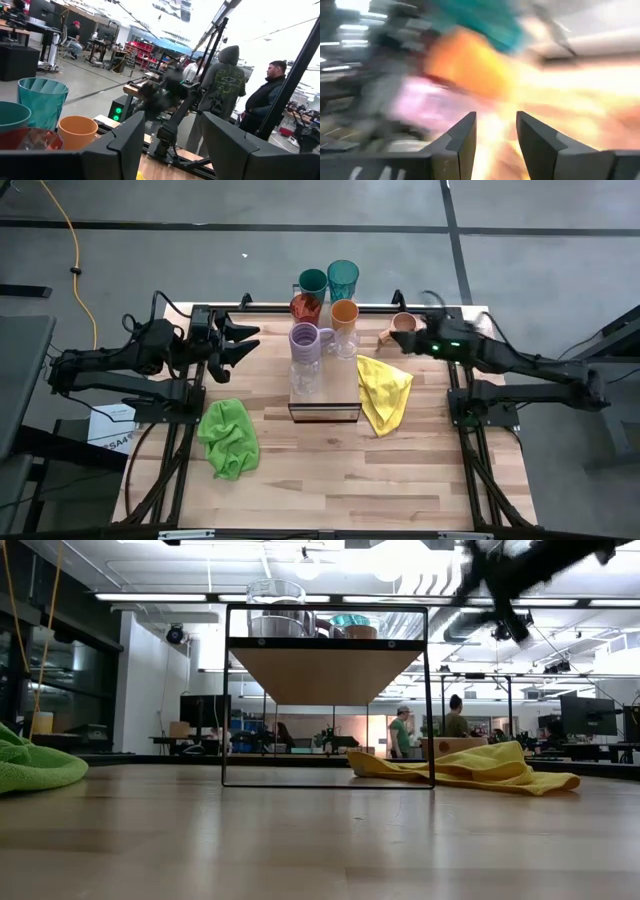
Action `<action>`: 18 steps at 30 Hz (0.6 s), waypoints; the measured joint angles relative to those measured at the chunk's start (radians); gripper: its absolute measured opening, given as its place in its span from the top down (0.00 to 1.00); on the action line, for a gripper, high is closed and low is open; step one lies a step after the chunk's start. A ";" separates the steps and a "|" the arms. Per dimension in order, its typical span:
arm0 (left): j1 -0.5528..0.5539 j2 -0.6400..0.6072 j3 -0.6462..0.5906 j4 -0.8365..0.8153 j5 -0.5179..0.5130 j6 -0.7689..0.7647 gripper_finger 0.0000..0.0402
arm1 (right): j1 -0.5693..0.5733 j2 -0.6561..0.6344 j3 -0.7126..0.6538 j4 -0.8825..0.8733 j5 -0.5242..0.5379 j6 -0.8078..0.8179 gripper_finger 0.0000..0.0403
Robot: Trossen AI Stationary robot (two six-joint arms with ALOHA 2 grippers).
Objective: Stack small to large cups/mugs on shelf
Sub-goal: Put the brown mug on the shelf
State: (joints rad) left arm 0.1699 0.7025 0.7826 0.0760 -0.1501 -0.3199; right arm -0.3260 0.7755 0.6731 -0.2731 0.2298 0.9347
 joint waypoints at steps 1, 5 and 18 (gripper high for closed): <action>0.000 0.000 0.000 0.000 0.000 0.000 0.55 | -0.027 0.028 0.000 -0.075 0.001 0.065 0.68; 0.000 0.000 0.000 -0.001 0.000 -0.003 0.55 | -0.141 0.141 0.000 -0.295 0.004 0.239 0.68; 0.000 0.000 0.000 -0.001 0.000 -0.003 0.55 | -0.420 0.421 0.000 -0.254 0.051 0.353 0.68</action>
State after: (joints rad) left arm 0.1699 0.7029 0.7826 0.0750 -0.1505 -0.3227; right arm -0.7463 1.1968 0.6731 -0.5271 0.2813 1.2875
